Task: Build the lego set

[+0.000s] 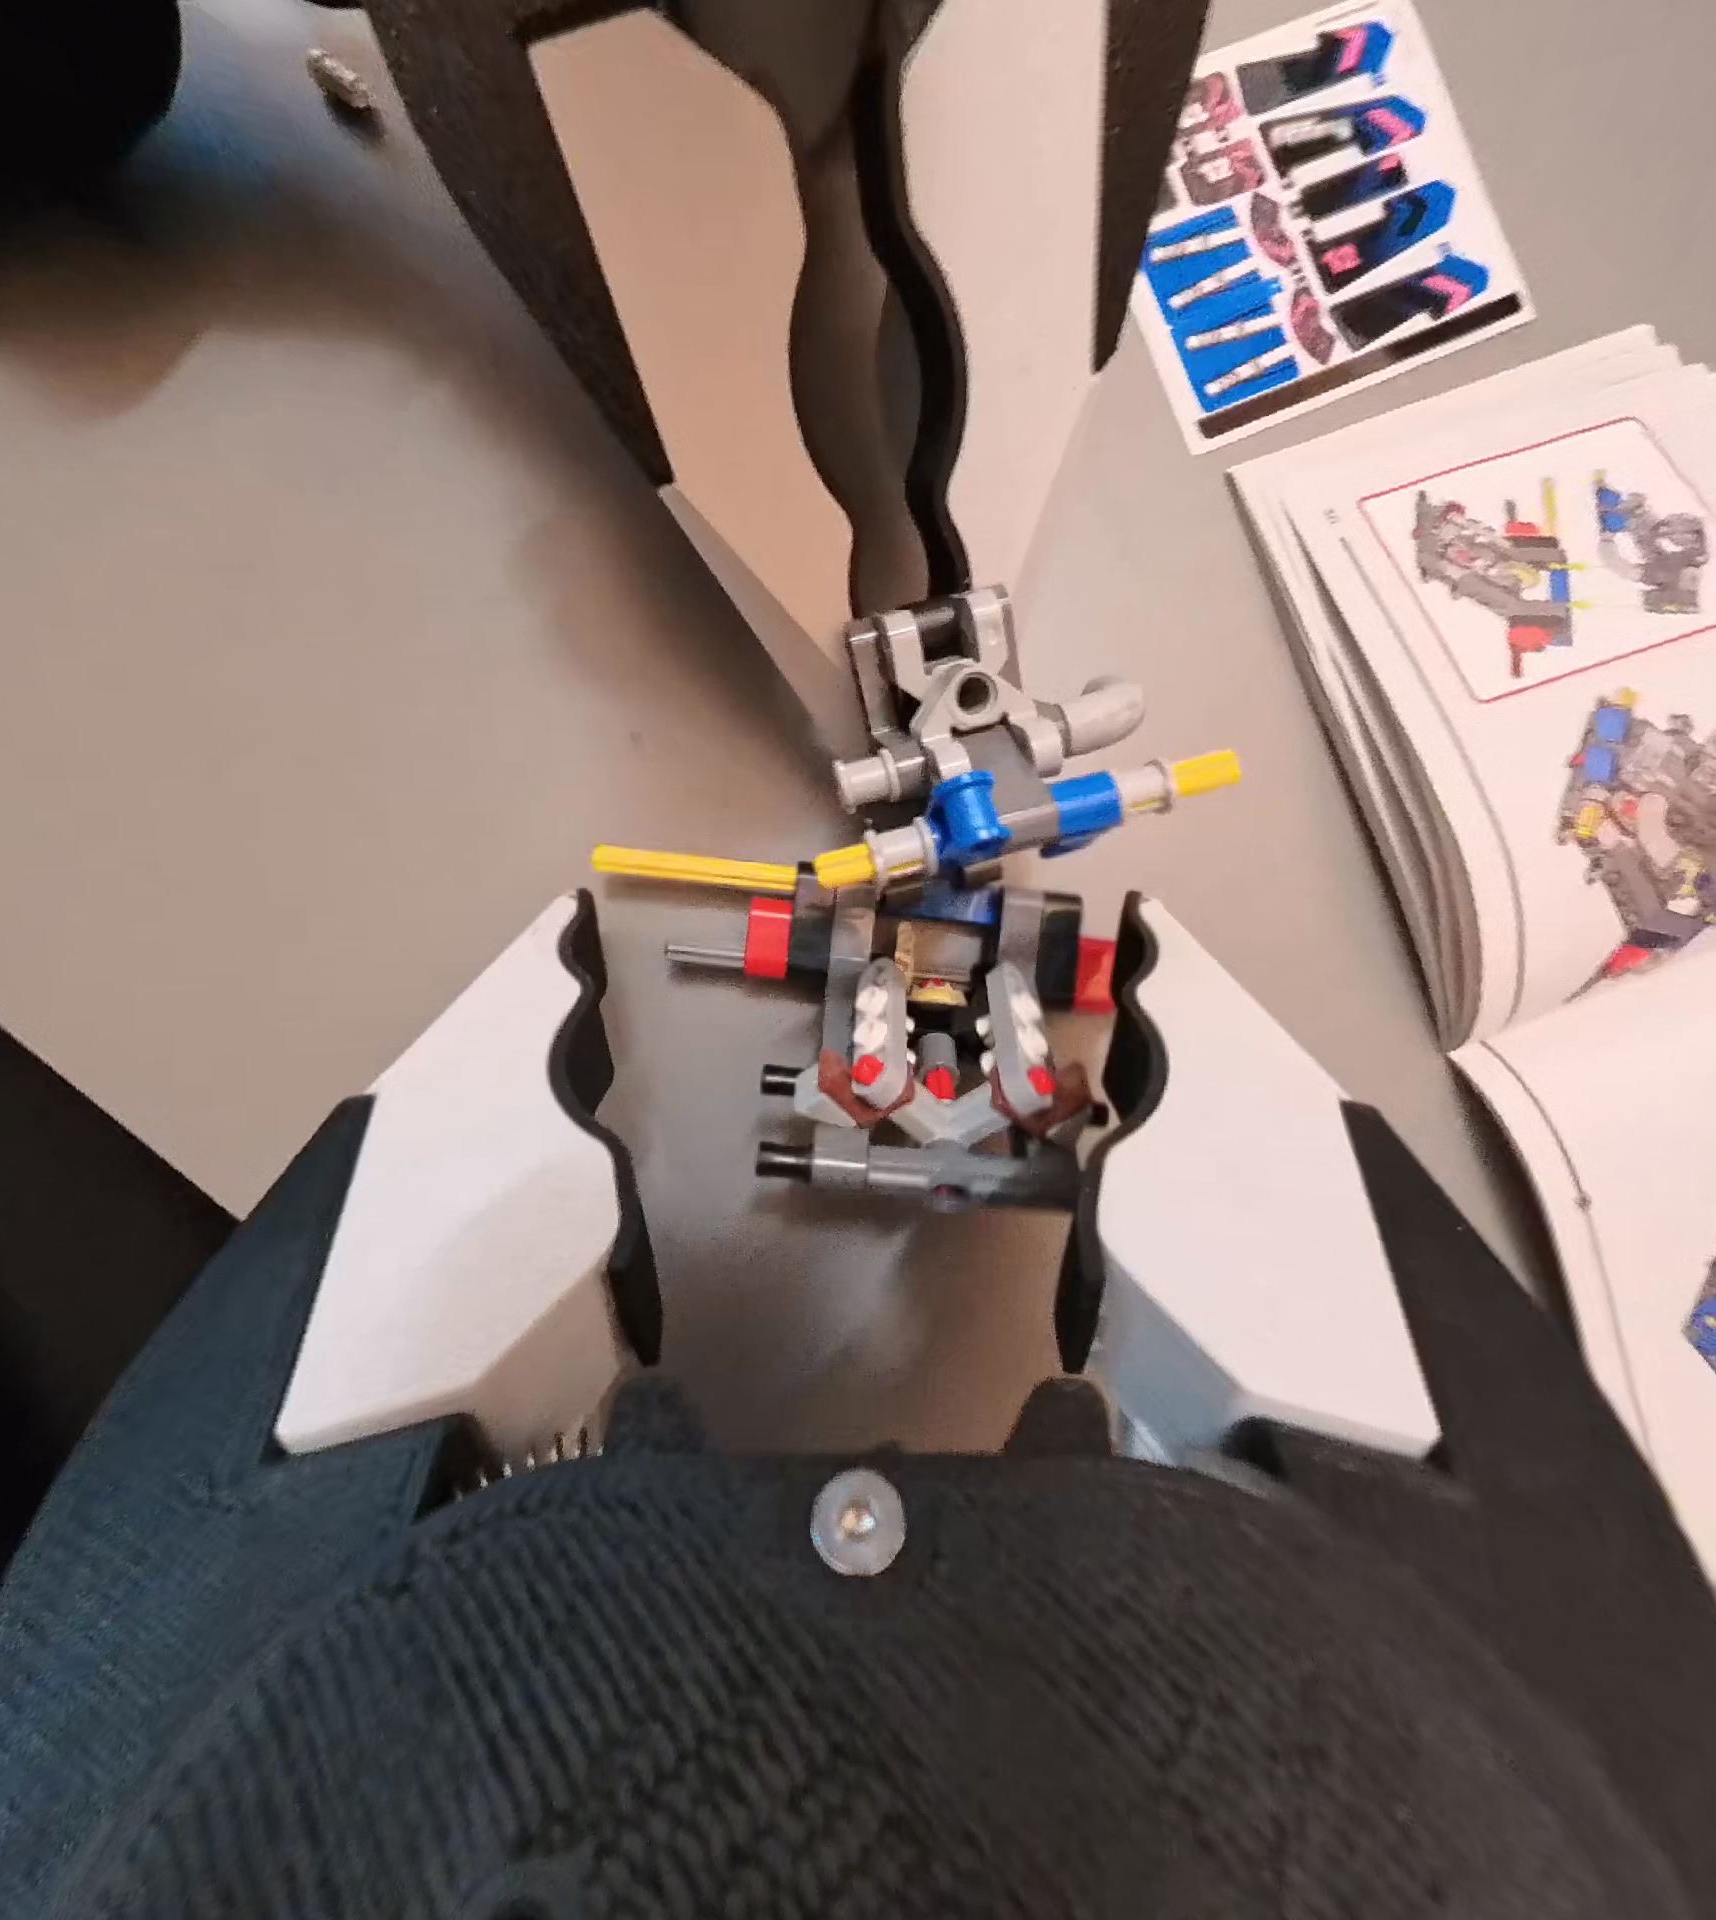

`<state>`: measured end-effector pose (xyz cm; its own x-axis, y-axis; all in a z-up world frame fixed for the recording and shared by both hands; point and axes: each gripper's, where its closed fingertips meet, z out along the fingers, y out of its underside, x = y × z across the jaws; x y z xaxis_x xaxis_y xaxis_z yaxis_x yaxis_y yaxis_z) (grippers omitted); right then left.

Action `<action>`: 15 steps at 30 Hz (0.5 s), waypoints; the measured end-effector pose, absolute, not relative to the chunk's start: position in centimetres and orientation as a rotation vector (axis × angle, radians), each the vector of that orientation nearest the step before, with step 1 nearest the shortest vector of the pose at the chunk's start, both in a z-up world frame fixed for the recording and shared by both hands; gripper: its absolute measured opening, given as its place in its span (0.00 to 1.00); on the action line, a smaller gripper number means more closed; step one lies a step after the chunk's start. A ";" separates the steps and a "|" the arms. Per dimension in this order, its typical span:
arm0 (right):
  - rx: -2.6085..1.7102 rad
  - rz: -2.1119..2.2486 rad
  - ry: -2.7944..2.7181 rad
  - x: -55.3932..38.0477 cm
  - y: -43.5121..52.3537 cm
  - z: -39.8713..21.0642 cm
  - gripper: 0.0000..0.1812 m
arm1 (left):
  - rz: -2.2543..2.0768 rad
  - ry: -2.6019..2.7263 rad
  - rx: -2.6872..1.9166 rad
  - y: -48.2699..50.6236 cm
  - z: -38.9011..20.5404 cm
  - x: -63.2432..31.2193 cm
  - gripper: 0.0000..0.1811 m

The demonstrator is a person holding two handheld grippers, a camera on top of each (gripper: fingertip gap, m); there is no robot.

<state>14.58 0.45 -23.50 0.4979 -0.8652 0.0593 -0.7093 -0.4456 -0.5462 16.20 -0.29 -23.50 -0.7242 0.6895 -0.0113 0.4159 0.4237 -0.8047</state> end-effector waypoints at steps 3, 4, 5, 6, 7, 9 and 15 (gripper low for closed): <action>-2.282 -0.423 1.327 14.6 0.5 -24.2 0.54 | 1.194 -2.358 -0.955 -0.3 -23.5 16.1 0.02; -2.278 -0.428 1.360 14.5 0.6 -24.3 0.54 | 1.194 -2.359 -0.955 -0.3 -23.5 16.1 0.02; -2.274 -0.466 1.407 14.4 0.3 -24.4 0.52 | 1.196 -2.360 -0.956 -0.3 -23.5 16.0 0.02; -2.281 -0.500 1.446 14.1 0.2 -24.5 0.51 | 1.196 -2.361 -0.958 -0.3 -23.5 16.0 0.02; -2.282 -0.528 1.452 13.9 0.5 -24.6 0.53 | 1.196 -2.360 -0.961 -0.3 -23.5 16.0 0.02; -2.251 -0.583 1.401 14.3 1.0 -24.6 0.50 | 1.193 -2.351 -0.974 -0.3 -23.5 15.8 0.02; -2.257 -0.436 1.209 14.7 0.8 -24.9 0.52 | 1.194 -2.337 -1.023 0.0 -23.4 15.4 0.02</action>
